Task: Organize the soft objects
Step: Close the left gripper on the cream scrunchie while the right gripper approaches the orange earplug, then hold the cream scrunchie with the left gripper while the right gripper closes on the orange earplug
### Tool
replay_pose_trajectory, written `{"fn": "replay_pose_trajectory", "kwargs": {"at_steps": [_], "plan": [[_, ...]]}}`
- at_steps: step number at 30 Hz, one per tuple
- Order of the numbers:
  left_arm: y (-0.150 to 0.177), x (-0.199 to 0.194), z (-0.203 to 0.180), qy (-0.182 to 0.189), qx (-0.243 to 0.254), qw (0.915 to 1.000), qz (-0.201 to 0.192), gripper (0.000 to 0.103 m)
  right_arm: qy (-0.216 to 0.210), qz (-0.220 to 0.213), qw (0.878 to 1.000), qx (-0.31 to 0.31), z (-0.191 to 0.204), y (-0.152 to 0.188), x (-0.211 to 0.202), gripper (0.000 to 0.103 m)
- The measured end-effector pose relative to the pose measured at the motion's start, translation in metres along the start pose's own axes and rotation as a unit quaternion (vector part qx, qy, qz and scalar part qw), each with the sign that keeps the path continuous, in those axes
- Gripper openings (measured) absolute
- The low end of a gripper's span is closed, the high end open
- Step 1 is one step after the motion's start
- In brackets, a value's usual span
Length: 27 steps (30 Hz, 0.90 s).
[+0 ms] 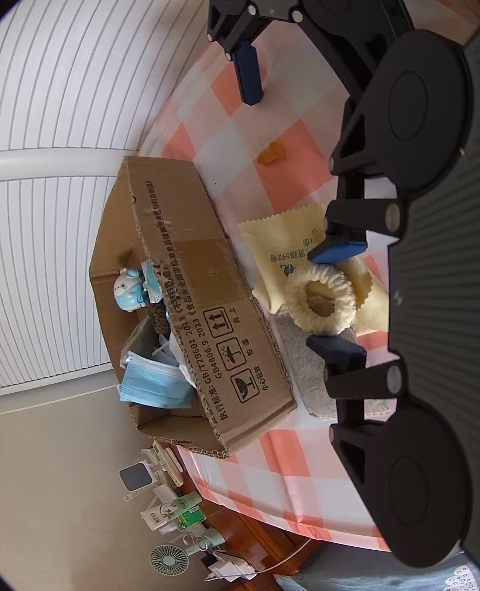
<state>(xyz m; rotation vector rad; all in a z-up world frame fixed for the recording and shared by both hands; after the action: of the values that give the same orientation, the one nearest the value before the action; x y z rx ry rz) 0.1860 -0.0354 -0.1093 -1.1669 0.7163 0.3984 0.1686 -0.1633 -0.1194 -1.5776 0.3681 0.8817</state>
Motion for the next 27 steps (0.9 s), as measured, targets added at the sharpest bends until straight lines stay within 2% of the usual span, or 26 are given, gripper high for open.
{"fn": "replay_pose_trajectory", "kwargs": {"at_steps": [10,22,27], "plan": [[-0.001,-0.004,0.007,0.007,-0.021,0.9998,-0.001,0.036,-0.027,0.027,0.999,-0.021,0.004,-0.002,-0.001,0.103],[0.000,-0.011,0.017,0.012,-0.043,0.9990,-0.005,0.036,-0.096,0.049,0.990,-0.088,0.012,-0.026,0.024,0.103],[0.000,-0.013,0.019,0.012,-0.047,0.9988,-0.009,0.036,-0.134,0.061,0.982,-0.118,0.023,-0.031,0.029,0.103]]}}
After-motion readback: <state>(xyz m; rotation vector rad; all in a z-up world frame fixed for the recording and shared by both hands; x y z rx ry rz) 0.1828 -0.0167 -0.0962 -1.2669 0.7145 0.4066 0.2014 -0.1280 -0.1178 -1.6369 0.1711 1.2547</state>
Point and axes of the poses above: each gripper's, at about its wrist camera, not at the fingertips, and x roughly the way its jaws point, z to its left, y to its underside, the point moved 6 cm from there along x, roughly the way its jaws point, and after that the axes turned 5 degrees about x, right-handed, at the moved point
